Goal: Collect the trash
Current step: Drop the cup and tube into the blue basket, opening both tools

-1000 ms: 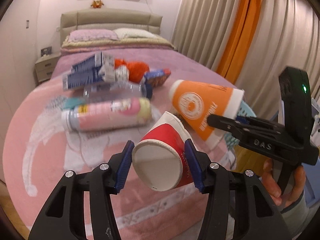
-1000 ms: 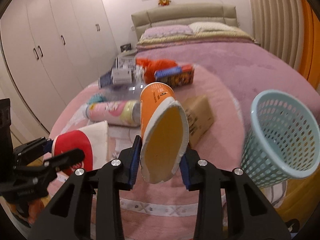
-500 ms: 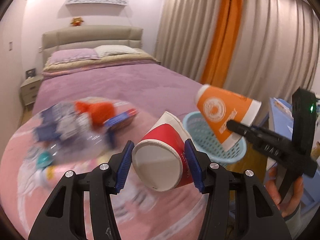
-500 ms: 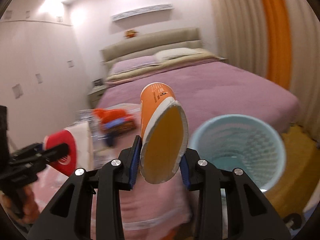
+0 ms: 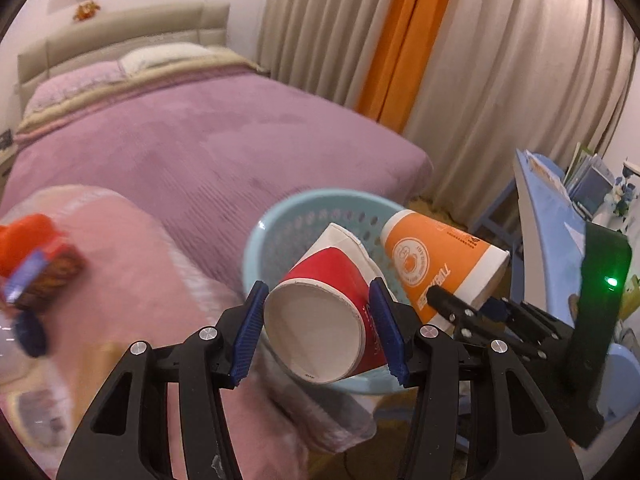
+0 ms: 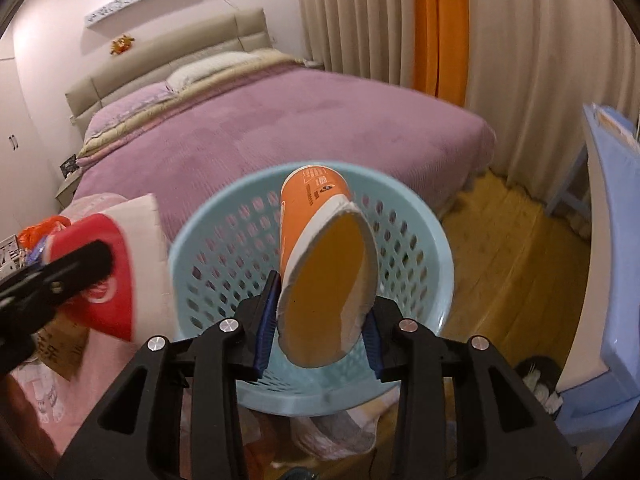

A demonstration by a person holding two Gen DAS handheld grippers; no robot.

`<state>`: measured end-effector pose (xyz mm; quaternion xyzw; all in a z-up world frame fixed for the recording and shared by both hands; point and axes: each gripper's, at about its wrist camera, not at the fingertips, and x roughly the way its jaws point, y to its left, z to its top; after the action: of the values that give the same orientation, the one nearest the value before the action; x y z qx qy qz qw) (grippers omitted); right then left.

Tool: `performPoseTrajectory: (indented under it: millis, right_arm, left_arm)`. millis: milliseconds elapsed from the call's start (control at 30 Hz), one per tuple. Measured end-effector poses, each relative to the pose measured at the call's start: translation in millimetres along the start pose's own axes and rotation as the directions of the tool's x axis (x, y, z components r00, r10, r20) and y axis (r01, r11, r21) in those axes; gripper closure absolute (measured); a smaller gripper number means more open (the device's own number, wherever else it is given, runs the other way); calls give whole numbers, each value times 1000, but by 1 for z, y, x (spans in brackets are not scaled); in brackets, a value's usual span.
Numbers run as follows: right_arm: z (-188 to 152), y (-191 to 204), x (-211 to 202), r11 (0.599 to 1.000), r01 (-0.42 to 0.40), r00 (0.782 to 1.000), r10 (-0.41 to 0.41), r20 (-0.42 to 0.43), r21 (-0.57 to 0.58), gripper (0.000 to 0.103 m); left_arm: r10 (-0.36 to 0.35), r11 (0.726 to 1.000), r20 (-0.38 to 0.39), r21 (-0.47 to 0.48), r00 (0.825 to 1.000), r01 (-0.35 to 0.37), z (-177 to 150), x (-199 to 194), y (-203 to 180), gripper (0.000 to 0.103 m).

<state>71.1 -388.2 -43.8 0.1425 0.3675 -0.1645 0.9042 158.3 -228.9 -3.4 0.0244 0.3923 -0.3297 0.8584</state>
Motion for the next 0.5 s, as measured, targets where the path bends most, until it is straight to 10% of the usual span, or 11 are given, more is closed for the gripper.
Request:
performPoseTrajectory:
  millis: [167, 500]
  right_arm:
    - [-1, -9, 6, 1000, -5, 1000, 5, -24, 22, 55]
    - [0, -16, -6, 997, -55, 998, 54, 28, 45, 45]
  left_arm:
    - [-26, 999, -49, -22, 998, 24, -4, 25, -3, 36]
    - [-41, 999, 74, -32, 996, 43, -24, -36, 8, 35]
